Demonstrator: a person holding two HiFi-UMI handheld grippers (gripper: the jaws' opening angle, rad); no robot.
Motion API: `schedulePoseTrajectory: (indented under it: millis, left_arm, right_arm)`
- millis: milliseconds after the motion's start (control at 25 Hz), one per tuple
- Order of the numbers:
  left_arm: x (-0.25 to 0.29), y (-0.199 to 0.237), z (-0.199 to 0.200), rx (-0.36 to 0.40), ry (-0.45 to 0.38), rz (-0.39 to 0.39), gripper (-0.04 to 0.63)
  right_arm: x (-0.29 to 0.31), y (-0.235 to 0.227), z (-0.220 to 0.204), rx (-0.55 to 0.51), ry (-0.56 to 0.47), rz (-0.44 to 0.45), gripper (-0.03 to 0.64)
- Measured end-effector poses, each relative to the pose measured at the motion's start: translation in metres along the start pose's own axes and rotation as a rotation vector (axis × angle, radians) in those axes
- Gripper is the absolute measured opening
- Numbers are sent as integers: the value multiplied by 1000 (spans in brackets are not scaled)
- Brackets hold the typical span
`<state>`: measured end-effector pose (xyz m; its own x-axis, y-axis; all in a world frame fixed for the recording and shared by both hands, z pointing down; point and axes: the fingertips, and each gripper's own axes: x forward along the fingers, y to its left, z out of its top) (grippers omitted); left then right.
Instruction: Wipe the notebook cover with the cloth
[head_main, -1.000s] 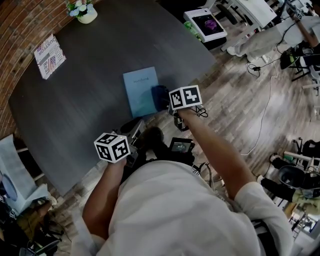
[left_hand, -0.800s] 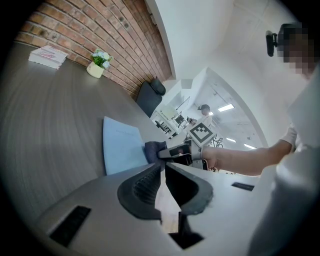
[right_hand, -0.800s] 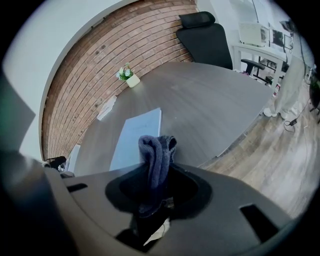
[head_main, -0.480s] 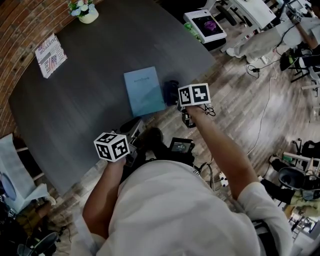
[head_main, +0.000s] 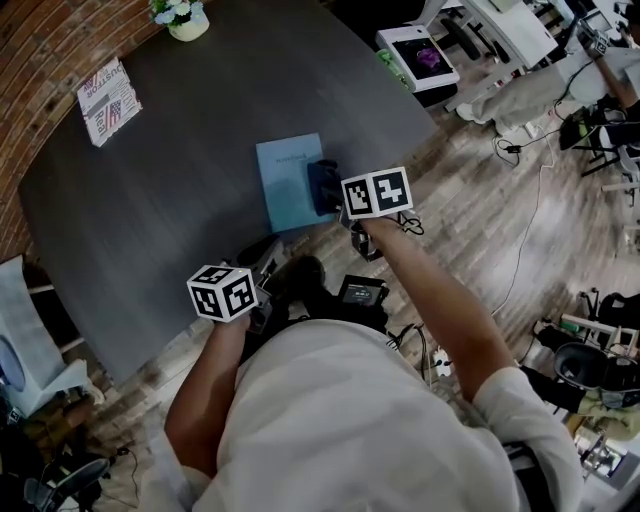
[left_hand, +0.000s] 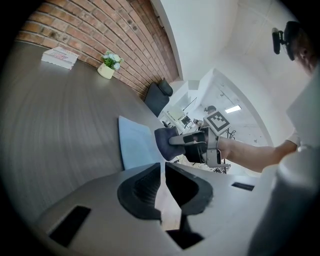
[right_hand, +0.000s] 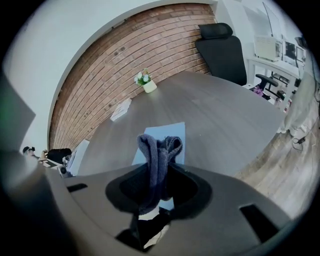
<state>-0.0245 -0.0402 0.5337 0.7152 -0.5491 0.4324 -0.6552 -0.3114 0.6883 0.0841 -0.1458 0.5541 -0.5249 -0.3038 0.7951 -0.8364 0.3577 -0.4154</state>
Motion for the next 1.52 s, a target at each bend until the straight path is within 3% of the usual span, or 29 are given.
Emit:
schedulePoseTrajectory:
  millis: [360, 680, 1040, 1520]
  left_arm:
    - [-13, 30, -19, -39, 67, 105, 37]
    - [-11, 40, -28, -63, 93, 104, 37]
    - [-9, 46, -30, -81, 115, 91, 37]
    - [-9, 47, -30, -93, 130, 71, 37]
  right_arm:
    - [34, 65, -13, -80, 62, 112, 115]
    - [60, 107, -28, -130, 125, 172, 115]
    - [81, 107, -42, -164, 195, 148, 115]
    - [91, 103, -22, -195, 200, 122, 115]
